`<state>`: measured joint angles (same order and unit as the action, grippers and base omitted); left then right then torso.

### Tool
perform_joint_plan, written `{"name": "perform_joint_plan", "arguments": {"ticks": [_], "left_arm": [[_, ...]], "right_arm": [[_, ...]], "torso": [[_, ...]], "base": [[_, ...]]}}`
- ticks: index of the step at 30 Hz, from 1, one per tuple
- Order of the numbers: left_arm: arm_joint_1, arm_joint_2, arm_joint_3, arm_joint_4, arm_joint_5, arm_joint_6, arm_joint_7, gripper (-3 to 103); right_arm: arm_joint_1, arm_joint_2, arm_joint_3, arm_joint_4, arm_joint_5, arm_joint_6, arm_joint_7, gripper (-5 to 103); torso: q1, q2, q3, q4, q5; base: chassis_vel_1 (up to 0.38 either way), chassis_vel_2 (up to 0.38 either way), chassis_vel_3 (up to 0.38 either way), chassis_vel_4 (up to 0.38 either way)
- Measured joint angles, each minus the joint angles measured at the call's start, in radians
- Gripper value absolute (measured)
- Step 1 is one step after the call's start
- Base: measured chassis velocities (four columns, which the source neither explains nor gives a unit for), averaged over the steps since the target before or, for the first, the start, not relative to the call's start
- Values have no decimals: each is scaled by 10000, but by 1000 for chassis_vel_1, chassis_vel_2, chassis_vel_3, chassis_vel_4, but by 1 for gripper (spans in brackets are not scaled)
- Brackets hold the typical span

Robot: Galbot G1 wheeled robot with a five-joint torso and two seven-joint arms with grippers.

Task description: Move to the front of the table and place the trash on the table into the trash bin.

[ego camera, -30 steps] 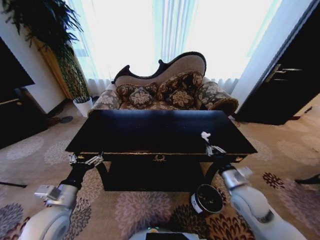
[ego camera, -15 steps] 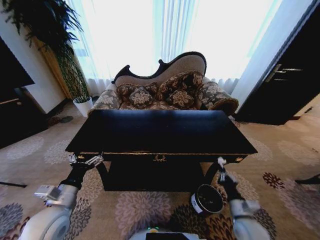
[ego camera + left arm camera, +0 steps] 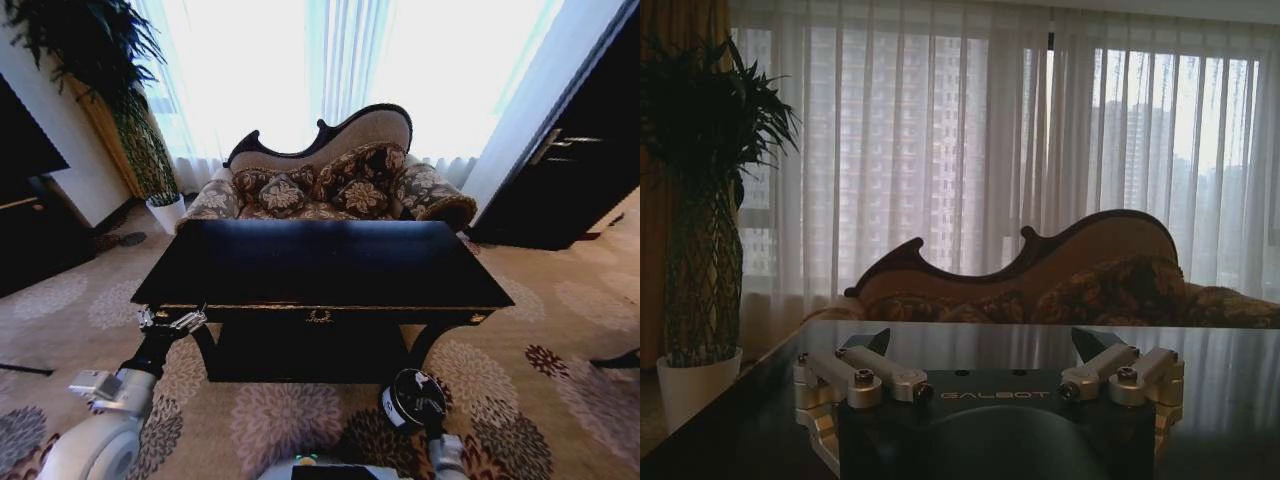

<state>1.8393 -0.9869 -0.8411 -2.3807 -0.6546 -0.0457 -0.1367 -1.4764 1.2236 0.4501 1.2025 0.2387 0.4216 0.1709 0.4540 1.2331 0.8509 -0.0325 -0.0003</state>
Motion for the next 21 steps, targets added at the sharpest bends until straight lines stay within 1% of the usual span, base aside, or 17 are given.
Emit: {"name": "perform_joint_plan", "arguments": {"ticks": [5,6,10,11,13,14,15,16,18,19,20,21], "left_arm": [[0,0,0,0,0,0,0,100],[0,0,0,0,0,0,0,100],[0,0,0,0,0,0,0,100],[0,0,0,0,0,0,0,100],[0,0,0,0,0,0,0,100],[0,0,0,0,0,0,0,100],[0,0,0,0,0,0,0,100],[0,0,0,0,0,0,0,100],[0,0,0,0,0,0,0,100],[0,0,0,0,0,0,0,100],[0,0,0,0,0,0,0,100],[0,0,0,0,0,0,0,100]], "right_arm": [[1433,-304,-295,-2241,-830,68,129,0],[1433,-304,-295,-2241,-830,68,129,0],[2278,-626,-471,-3463,-901,94,257,0],[2278,-626,-471,-3463,-901,94,257,0],[2539,-689,-540,-3767,-826,-118,287,0],[2615,-687,-554,-3846,-810,-188,300,-3],[2668,-675,-564,-3916,-803,-220,307,1],[2668,-675,-564,-3916,-803,-220,307,1],[2736,-627,-582,-4082,-805,-232,308,12],[2772,-606,-587,-4151,-805,-229,313,12],[2814,-588,-592,-4211,-802,-227,321,17],[2814,-588,-592,-4211,-802,-227,321,17]], "torso": [[-1,0,0,1,1],[-1,0,0,1,1],[0,0,1,1,0],[0,0,1,1,0],[0,0,1,1,0],[0,0,0,1,2],[0,0,0,2,1],[0,0,0,2,1],[0,0,0,1,2],[0,1,0,-1,2],[0,1,0,0,1],[0,1,0,0,1]], "base": [[0,0,0,0],[0,0,0,0],[0,0,0,0],[0,0,0,0],[0,0,0,0],[0,0,0,0],[0,0,0,0],[0,0,0,0],[0,0,0,0],[0,0,0,0],[0,0,0,0],[0,0,0,0]]}}
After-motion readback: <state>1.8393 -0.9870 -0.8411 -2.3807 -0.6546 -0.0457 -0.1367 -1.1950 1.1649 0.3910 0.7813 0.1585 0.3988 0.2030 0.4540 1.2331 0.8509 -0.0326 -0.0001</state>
